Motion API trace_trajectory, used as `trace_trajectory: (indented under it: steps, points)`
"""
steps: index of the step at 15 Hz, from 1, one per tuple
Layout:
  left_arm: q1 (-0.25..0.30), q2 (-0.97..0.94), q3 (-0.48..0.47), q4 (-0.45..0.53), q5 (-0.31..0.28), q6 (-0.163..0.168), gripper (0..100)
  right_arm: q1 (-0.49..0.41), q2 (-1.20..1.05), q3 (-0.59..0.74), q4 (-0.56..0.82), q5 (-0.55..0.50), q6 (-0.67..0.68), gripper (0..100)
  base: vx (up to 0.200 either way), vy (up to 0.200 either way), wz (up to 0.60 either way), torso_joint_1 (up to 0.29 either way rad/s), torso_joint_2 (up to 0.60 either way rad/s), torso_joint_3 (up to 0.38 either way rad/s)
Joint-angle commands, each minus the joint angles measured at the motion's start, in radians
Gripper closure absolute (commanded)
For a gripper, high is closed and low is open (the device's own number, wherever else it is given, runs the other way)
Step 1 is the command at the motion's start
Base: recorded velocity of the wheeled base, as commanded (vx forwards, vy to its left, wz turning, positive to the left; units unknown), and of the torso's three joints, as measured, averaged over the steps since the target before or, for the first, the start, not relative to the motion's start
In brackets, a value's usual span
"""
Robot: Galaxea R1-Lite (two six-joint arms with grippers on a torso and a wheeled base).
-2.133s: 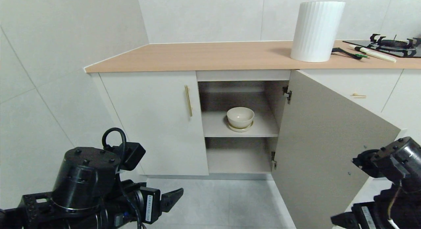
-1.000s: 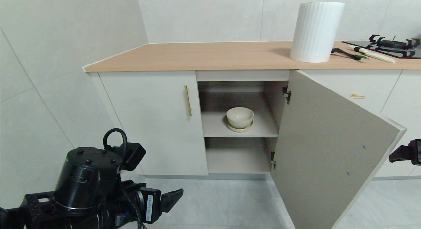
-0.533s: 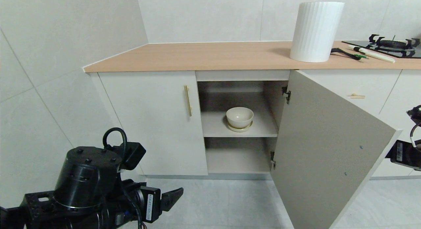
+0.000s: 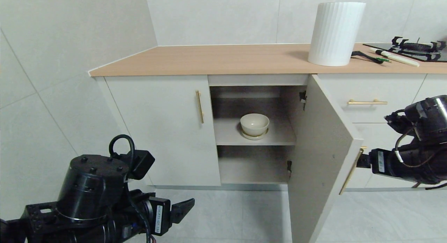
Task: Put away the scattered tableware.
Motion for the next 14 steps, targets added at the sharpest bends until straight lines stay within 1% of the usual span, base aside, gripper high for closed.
trace_trajectory:
  steps: [1,2,3,4,6,7,8,10,11,12,13,14]
  points:
    - [0.006,0.002,-0.005,0.000,0.002,0.013,0,0.111,0.102,-0.056,-0.071,0.008,0.015,0,0.000,0.000,0.00,0.000,0.00,0.000]
    - [0.012,0.000,-0.005,0.000,0.004,0.016,0,0.140,0.132,-0.072,-0.089,0.007,0.015,0,0.000,0.000,0.00,0.000,0.00,0.000]
    - [0.016,-0.007,-0.005,-0.002,0.005,0.028,0,0.191,0.193,-0.117,-0.108,0.007,0.016,0,0.000,0.000,0.00,0.000,0.00,0.000]
    - [0.016,-0.009,-0.007,-0.005,0.005,0.028,0,0.204,0.214,-0.138,-0.109,0.007,0.016,0,0.000,0.000,0.00,0.000,0.00,0.000]
    - [0.032,0.000,-0.004,-0.082,0.005,0.030,0,0.232,0.303,-0.229,-0.111,0.008,0.016,0,0.000,0.000,0.00,0.000,0.00,0.000]
    - [0.042,0.005,-0.002,-0.115,0.005,0.037,0,0.235,0.345,-0.269,-0.111,0.008,0.018,0,0.000,0.000,0.00,0.000,0.00,0.000]
    - [0.052,0.009,0.001,-0.129,0.005,0.051,0,0.237,0.369,-0.293,-0.112,0.008,0.018,0,0.000,0.000,0.00,0.000,0.00,0.000]
    - [0.112,0.029,0.016,-0.187,0.008,0.135,0,0.246,0.438,-0.378,-0.119,0.008,0.018,0,0.000,0.000,0.00,0.000,0.00,0.000]
    - [0.123,0.036,0.024,-0.217,0.010,0.155,0,0.247,0.451,-0.395,-0.119,0.008,0.019,0,0.000,0.000,0.00,0.000,0.00,0.000]
    - [0.129,0.036,0.056,-0.244,0.034,0.200,0,0.249,0.477,-0.416,-0.120,0.008,0.035,0,0.000,0.000,0.00,0.000,0.00,0.000]
    - [0.127,0.033,0.070,-0.246,0.051,0.228,0,0.252,0.489,-0.428,-0.120,0.008,0.047,0,0.000,0.000,0.00,0.000,0.00,0.000]
    - [0.115,0.023,0.082,-0.247,0.057,0.237,0,0.253,0.495,-0.435,-0.120,0.010,0.062,0,0.000,0.000,0.00,0.000,0.00,0.000]
